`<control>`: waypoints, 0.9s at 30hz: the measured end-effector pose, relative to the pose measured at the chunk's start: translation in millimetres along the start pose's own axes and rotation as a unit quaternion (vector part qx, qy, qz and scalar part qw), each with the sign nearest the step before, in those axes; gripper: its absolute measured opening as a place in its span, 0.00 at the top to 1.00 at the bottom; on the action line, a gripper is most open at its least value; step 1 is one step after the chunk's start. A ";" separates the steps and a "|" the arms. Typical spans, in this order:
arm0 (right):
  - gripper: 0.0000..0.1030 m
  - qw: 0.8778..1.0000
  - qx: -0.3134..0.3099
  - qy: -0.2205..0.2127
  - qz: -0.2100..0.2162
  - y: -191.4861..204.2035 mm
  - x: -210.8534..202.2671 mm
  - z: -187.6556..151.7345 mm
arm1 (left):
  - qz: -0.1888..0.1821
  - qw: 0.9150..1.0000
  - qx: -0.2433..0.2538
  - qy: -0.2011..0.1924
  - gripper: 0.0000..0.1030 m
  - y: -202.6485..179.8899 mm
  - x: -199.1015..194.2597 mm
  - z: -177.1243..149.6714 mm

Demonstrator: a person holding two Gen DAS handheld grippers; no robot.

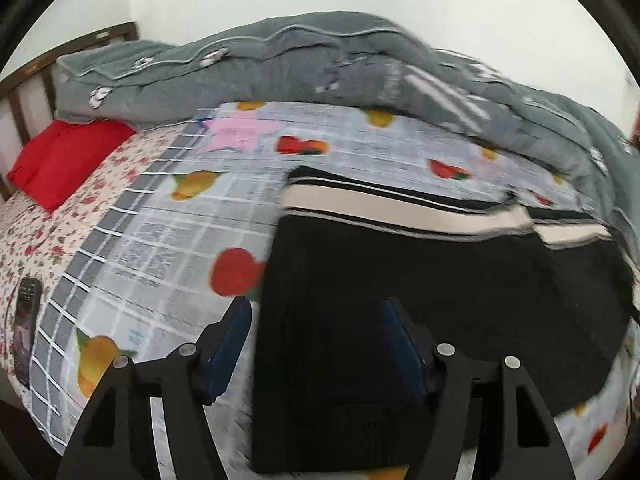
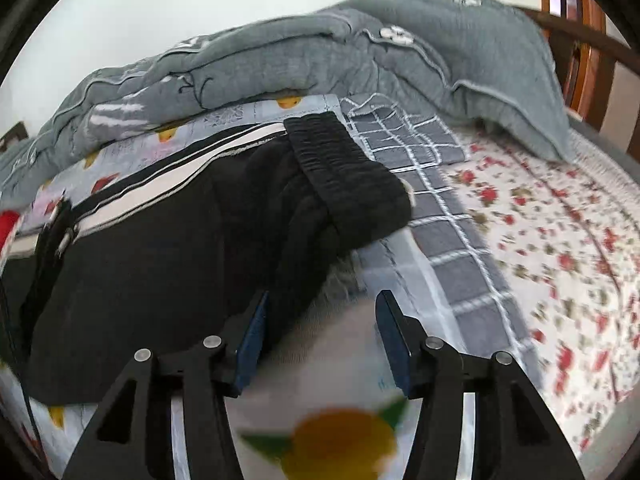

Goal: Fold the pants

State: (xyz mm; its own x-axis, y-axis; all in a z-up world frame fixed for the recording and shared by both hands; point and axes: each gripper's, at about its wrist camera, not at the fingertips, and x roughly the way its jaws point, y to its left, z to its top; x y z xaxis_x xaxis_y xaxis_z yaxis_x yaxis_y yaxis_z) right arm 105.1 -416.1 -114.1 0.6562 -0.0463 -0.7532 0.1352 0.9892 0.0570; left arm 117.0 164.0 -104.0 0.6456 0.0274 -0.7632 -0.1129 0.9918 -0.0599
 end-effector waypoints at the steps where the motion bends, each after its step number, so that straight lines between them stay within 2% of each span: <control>1: 0.50 1.000 -0.004 -0.012 -0.005 1.2 -10.5 0.2 | -0.005 1.000 0.002 0.003 0.33 -3.6 -1.0 -4.1; 3: 0.50 0.999 -0.014 -0.039 -0.017 8.4 -29.8 2.5 | -0.025 0.999 -0.003 0.021 0.33 -8.7 3.9 -20.1; 4: 0.50 0.998 -0.022 -0.054 -0.009 16.3 -40.2 5.2 | -0.028 0.999 0.000 0.035 0.33 -10.9 8.8 -27.4; 5: 0.50 0.998 -0.027 -0.060 0.005 22.7 -45.1 8.3 | -0.012 0.999 0.012 0.042 0.33 -14.8 13.8 -38.7; 7: 0.50 0.997 -0.041 -0.065 0.029 38.2 -52.0 9.6 | 0.010 0.999 0.032 0.023 0.33 -21.3 5.9 -51.7; 8: 0.50 0.996 -0.048 -0.067 0.033 47.8 -53.2 9.9 | 0.010 0.999 0.031 0.022 0.33 -21.9 1.3 -54.7; 9: 0.50 0.996 -0.049 -0.068 0.039 54.8 -53.5 9.7 | -0.006 1.000 0.022 0.019 0.33 -19.6 -7.1 -59.3; 11: 0.50 0.995 -0.059 -0.060 0.059 74.5 -49.9 6.7 | -0.033 0.999 0.006 0.008 0.33 -11.5 -19.1 -65.7; 15: 0.50 0.991 -0.084 -0.047 0.091 109.3 -34.3 -6.0 | -0.039 0.998 -0.043 -0.007 0.33 13.1 -33.1 -81.0; 19: 0.49 0.992 -0.056 0.013 0.114 120.0 2.7 -21.4 | -0.079 0.992 -0.094 -0.018 0.33 38.0 -42.6 -96.4; 21: 0.49 0.992 -0.046 0.015 0.115 119.1 7.9 -27.0 | -0.088 0.990 -0.107 -0.026 0.33 46.2 -43.1 -99.4; 24: 0.49 0.993 -0.064 0.009 0.103 124.9 5.9 -30.2 | -0.098 0.987 -0.122 -0.021 0.33 51.6 -33.2 -95.3; 27: 0.47 0.993 -0.076 0.014 0.090 130.5 9.1 -30.7 | -0.124 0.982 -0.142 -0.019 0.33 55.5 -17.4 -88.0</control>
State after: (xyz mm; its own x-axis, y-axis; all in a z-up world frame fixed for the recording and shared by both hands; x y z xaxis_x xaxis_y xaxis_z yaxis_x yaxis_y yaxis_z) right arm 105.9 -283.2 -133.6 0.6380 0.1350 -0.7581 -0.0977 0.9907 0.0942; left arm 33.0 207.6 -150.6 0.7071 -0.2005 -0.6781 -0.1510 0.8940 -0.4218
